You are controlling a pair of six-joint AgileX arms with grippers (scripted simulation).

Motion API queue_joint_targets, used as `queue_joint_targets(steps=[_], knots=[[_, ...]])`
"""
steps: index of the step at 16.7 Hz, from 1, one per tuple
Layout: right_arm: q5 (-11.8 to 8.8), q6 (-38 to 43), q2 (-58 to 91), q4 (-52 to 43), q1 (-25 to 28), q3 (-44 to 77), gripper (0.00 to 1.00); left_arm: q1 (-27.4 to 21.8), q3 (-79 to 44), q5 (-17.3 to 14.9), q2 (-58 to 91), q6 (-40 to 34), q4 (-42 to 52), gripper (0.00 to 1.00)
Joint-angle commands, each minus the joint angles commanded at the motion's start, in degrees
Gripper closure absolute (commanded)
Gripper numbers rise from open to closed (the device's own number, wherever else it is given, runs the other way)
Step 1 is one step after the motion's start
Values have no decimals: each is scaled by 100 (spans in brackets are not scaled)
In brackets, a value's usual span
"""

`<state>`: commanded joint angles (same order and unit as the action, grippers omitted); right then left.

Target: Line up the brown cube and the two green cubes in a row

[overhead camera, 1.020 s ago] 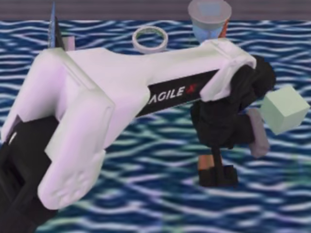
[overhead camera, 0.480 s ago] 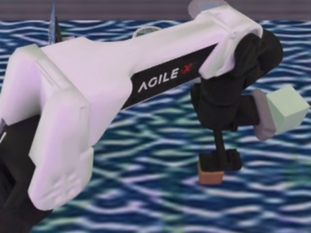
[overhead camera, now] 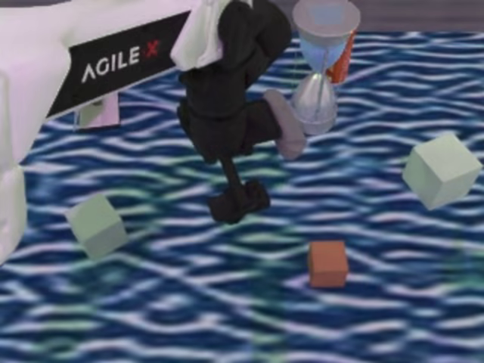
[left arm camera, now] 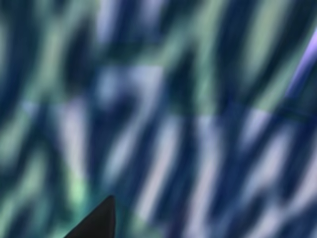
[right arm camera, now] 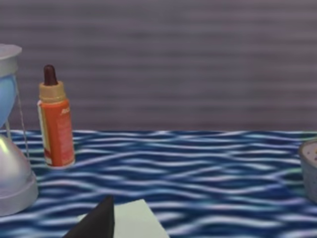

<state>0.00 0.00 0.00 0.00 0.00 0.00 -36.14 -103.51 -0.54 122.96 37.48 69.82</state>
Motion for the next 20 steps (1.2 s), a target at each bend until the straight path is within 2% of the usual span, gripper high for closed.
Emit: queue_joint_targets(steps=[4, 7, 9, 15, 20], knots=[[0, 0, 0, 0, 0, 0, 0, 1411, 1627, 30, -900, 136, -507, 0], [0, 0, 0, 0, 0, 0, 0, 2095, 2323, 46, -1398, 207, -797, 0], [0, 0, 0, 0, 0, 0, 0, 2254, 2482, 49, -1533, 223, -877, 0], [0, 0, 0, 0, 0, 0, 0, 2238, 2520, 49, -1477, 217, -955, 0], [0, 0, 0, 0, 0, 0, 0, 2255, 3064, 47, -1087, 229, -1908, 0]])
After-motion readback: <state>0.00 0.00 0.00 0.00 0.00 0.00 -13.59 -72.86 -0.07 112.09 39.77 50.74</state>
